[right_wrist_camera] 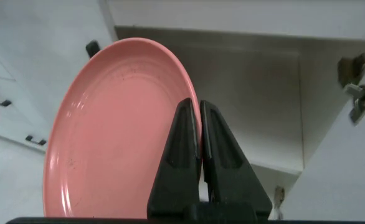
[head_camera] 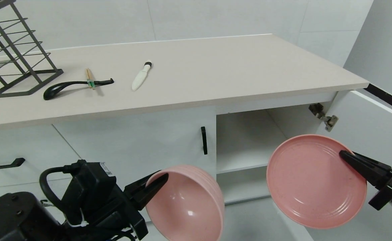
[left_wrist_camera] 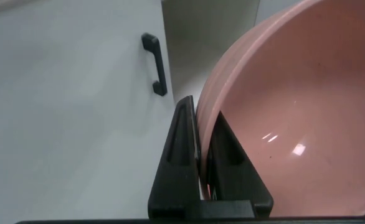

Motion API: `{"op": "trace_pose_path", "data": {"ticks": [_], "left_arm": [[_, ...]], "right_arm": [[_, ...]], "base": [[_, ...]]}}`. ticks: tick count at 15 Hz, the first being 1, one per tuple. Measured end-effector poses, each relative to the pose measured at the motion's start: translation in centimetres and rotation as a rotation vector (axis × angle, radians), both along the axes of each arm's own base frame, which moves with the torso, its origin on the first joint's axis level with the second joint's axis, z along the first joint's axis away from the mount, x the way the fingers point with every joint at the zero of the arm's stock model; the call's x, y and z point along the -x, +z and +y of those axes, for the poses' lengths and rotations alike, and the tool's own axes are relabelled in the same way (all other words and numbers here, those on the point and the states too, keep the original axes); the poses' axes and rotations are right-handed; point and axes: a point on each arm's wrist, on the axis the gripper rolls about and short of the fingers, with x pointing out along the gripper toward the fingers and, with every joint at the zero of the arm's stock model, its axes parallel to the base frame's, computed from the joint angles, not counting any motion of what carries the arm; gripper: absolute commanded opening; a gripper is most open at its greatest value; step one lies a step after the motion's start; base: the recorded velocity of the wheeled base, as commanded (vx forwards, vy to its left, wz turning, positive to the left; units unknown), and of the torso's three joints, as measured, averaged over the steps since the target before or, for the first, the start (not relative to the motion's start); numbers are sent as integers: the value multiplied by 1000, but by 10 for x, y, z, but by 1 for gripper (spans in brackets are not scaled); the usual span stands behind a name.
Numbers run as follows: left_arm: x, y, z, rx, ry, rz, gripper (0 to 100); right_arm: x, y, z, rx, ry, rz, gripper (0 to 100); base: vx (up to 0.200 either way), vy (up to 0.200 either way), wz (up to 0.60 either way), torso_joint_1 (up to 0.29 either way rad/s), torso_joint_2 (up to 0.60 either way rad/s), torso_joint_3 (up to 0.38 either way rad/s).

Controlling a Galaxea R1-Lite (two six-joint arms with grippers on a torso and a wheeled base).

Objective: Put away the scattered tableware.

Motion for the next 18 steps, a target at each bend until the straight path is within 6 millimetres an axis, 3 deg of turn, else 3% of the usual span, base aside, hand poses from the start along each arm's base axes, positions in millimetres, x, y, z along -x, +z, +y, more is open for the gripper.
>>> {"op": "trace_pose_path", "data": {"ticks": [5, 9, 13, 18], "left_arm": [[1, 0, 1, -1, 0, -2, 0], [2, -2, 2, -8, 3, 9, 0], [3, 0, 5, 3, 9, 1, 0], [7, -3, 7, -12, 10, 15, 0]], "right_arm": [[-1, -1, 0, 1, 1, 7, 0], [-9, -10, 2, 28, -1, 50, 0], [-22, -26, 10, 133, 26, 87, 0], [-34, -31, 23, 143, 83, 105, 0]], "base": [[0, -40, 0, -211, 308, 120], [0, 0, 0, -24, 217, 56], [200, 0, 0, -1, 29, 42], [0, 0, 0, -5, 2, 22]]}}
